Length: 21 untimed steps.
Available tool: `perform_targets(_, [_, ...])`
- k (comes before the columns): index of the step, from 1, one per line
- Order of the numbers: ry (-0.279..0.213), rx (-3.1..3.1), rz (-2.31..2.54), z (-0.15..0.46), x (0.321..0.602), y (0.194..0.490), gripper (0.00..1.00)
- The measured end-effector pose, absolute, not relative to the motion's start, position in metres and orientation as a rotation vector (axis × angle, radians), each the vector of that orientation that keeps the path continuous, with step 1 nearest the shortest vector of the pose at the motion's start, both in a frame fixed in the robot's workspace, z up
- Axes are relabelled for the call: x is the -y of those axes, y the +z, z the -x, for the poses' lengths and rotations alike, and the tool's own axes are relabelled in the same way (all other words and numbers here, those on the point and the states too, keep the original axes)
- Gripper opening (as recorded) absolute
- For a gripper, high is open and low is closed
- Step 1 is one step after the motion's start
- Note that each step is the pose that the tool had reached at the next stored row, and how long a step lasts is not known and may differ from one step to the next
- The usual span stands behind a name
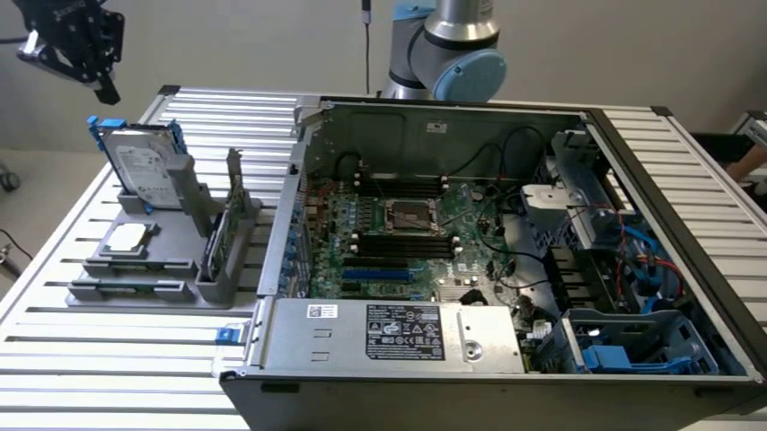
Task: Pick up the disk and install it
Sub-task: 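Pick up the disk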
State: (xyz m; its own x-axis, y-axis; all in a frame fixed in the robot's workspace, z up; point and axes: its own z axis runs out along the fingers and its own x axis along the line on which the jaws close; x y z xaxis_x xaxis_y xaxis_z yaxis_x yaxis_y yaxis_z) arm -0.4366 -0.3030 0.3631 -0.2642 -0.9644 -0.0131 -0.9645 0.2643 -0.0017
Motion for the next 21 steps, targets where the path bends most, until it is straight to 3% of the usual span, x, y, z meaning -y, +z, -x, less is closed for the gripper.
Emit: perform_targets(21, [-0.017,-2.276,2.181,0.4435,0.3003,0.3601,0.11])
